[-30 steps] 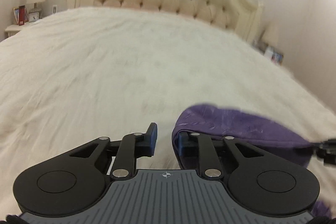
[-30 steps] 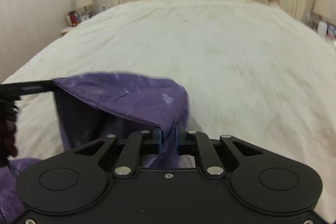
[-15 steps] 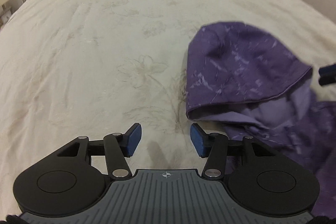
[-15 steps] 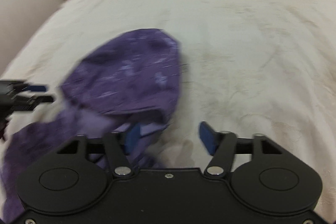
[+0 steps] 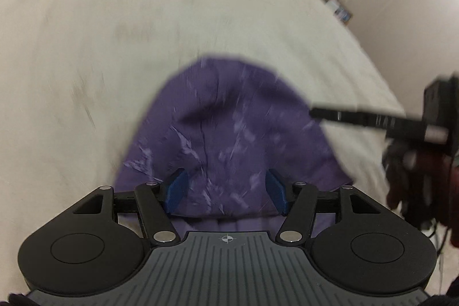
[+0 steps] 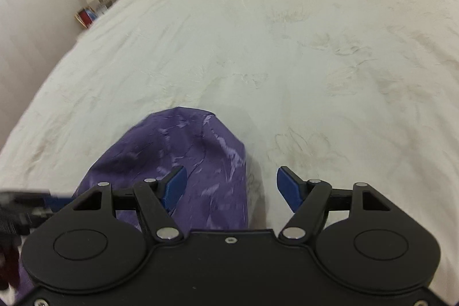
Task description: Fold large clothes
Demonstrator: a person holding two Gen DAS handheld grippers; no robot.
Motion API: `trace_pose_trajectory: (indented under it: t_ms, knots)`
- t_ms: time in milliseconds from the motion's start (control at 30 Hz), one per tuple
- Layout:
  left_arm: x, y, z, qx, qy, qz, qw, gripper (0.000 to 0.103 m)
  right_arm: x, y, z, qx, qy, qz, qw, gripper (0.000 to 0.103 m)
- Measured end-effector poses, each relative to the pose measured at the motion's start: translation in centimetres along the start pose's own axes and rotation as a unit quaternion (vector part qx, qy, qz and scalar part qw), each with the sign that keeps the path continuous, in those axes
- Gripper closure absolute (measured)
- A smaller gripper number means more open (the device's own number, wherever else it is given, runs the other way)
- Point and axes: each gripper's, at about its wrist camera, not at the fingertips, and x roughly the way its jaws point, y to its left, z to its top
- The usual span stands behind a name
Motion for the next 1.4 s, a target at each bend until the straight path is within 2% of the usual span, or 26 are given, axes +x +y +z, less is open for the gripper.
trace_pose_trajectory:
  t_ms: [100,233,267,367,400,433,467,500,567,667,800,933,1000,1067,1133,1200,1233,1333,1400]
  knots:
    - [2.8,1.1,-0.7,-0.007,0.015,0.002,0.9999,0.045,2.0,0.3,0.6,-0.007,0.016,-0.006,1.0,0.031]
    - [2.9,0.6,-0.1,0.012,0.019,0.007,0.9997,0.045,3.9,0.8,1.1,-0.021,0.034,-0.016,0.999,0.031]
    - [2.7,0.4,0.0,0.016,0.021,0.009,0.9996,0.045,4.0,1.0,1.3,-0.023,0.035,-0.019,0.999,0.034]
    - [1.5,-0.1,0.1,0.023,0.025,0.008,0.9994,0.044,3.4,1.7,1.4,-0.032,0.031,-0.015,0.999,0.084]
    - [0.9,-0.1,0.1,0.021,0.026,0.004,0.9994,0.044,2.7,2.3,1.3,-0.046,0.021,-0.01,0.999,0.088]
    - [0.1,0.1,0.0,0.014,0.026,-0.005,0.9996,0.043,1.9,3.1,1.2,-0.069,0.008,-0.007,0.998,0.088]
    - [-0.5,0.2,0.0,0.003,0.026,-0.022,0.9994,0.038,0.7,4.0,1.0,-0.097,-0.006,-0.004,0.995,0.089]
    - [-1.2,0.3,0.0,-0.01,0.025,-0.041,0.9988,0.026,-0.6,4.9,0.6,-0.124,-0.018,0.002,0.992,0.09]
    - [-3.0,0.7,0.2,-0.042,0.016,-0.082,0.9956,0.012,-3.6,6.7,-0.4,-0.171,-0.042,0.015,0.984,0.09]
    - [-5.8,1.2,0.8,-0.089,-0.007,-0.134,0.9869,0.0,-7.8,8.7,-2.4,-0.227,-0.067,0.027,0.971,0.09]
    - [-8.3,1.8,2.3,-0.143,-0.03,-0.187,0.9714,0.0,-12.7,11.3,-6.1,-0.304,-0.085,0.038,0.948,0.09]
    - [-9.1,2.7,2.7,-0.209,-0.049,-0.229,0.9495,0.0,-15.5,13.5,-9.9,-0.365,-0.08,0.037,0.927,0.09]
    - [-8.3,2.9,2.2,-0.237,-0.035,-0.231,0.9432,0.0,-16.0,14.7,-11.4,-0.377,-0.074,0.04,0.922,0.09]
    - [-7.2,3.0,1.3,-0.251,-0.005,-0.224,0.9415,0.001,-16.5,15.1,-12.2,-0.385,-0.072,0.04,0.919,0.09]
    - [-6.7,3.1,0.2,-0.268,0.018,-0.213,0.9394,0.009,-16.7,15.5,-12.9,-0.396,-0.071,0.033,0.915,0.09]
    - [-7.3,3.1,-1.1,-0.284,0.021,-0.219,0.9333,0.064,-17.4,15.7,-13.4,-0.4,-0.071,0.026,0.913,0.09]
    - [-7.9,2.7,-1.6,-0.282,0.015,-0.219,0.9338,0.069,-17.8,15.6,-13.6,-0.395,-0.072,0.024,0.915,0.09]
    - [-11.5,0.5,-3.6,-0.234,-0.01,-0.205,0.9502,0.072,-19.9,15.3,-14.4,-0.377,-0.074,0.027,0.923,0.09]
    - [-13.5,-1.1,-5.6,-0.205,-0.019,-0.211,0.9555,0.072,-21.4,15.0,-15.6,-0.364,-0.072,0.034,0.928,0.089]
